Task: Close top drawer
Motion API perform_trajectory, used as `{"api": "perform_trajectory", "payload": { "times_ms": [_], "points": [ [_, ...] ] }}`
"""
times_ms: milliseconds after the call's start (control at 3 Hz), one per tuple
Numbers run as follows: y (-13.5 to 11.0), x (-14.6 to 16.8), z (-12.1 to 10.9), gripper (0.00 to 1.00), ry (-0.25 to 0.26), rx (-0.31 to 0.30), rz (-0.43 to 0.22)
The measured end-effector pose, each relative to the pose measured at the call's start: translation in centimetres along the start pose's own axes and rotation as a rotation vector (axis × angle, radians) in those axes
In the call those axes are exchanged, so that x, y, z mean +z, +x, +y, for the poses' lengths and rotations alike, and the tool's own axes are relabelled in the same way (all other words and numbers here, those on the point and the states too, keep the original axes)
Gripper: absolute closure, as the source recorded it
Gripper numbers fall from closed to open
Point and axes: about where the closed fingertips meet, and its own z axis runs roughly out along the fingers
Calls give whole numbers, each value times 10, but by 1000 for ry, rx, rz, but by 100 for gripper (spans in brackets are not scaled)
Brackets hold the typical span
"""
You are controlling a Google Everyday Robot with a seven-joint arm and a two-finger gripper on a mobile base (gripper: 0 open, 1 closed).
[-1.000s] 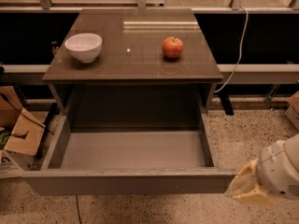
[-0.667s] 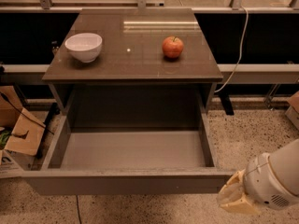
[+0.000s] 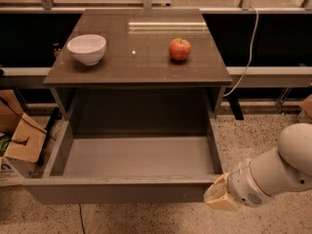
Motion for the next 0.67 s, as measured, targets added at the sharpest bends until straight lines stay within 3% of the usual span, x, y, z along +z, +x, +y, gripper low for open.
{"api": "perform_trajectory", "payload": {
  "times_ms": [333,667],
  "points": [
    [-8,20,-42,100,31,21,-31],
    [-8,20,-42,100,31,21,-31]
  ]
}}
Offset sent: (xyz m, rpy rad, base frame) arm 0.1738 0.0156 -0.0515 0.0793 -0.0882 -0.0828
